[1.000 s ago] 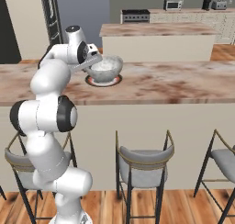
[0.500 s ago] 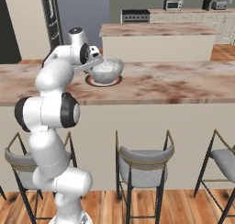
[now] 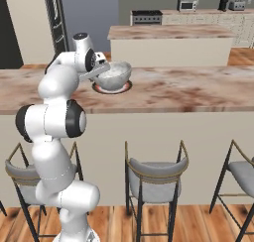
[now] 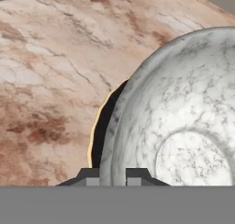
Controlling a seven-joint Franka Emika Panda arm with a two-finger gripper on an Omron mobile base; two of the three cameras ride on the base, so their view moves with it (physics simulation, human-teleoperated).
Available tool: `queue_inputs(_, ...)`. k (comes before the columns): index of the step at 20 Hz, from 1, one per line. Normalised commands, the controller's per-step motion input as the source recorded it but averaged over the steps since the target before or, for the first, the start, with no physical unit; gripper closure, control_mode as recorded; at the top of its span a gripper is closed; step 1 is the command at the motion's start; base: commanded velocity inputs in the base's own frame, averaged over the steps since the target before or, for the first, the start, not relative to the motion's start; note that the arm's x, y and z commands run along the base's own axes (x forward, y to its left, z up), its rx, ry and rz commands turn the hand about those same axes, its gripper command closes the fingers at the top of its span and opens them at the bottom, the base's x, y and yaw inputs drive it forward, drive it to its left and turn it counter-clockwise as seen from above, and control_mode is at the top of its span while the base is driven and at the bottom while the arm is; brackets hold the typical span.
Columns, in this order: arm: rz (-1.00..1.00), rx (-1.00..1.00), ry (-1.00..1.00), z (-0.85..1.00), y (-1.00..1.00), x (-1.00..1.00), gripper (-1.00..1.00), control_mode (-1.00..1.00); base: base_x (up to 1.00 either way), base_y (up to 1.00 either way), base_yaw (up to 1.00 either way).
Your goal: Move the bowls from the cabinet to the plates on the dining table.
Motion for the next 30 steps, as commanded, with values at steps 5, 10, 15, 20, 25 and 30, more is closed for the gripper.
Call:
queue_inputs(5, 0.0, 0.0, 0.0, -0.06, 0.03, 0.02, 1.0, -1.0, 0.0, 0.0, 0.0)
queue_inputs(10, 0.0, 0.04, 0.0, 0.0, 0.08, 0.0, -1.0, -1.0, 0.0, 0.0, 0.0)
queue_inputs(15, 0.0, 0.05, -0.01, 0.19, -0.02, 0.0, -1.0, -1.0, 0.0, 0.0, 0.0)
queue_inputs(20, 0.01, 0.01, -0.05, 0.34, -0.17, -0.04, -1.0, -1.0, 0.0, 0.0, 0.0)
queue_inputs(25, 0.02, 0.0, -0.07, 0.48, -0.21, -0.07, -1.0, -1.0, 0.0, 0.0, 0.0)
queue_inputs(30, 0.0, 0.0, -0.06, 0.59, -0.03, -0.36, -1.0, -1.0, 0.0, 0.0, 0.0)
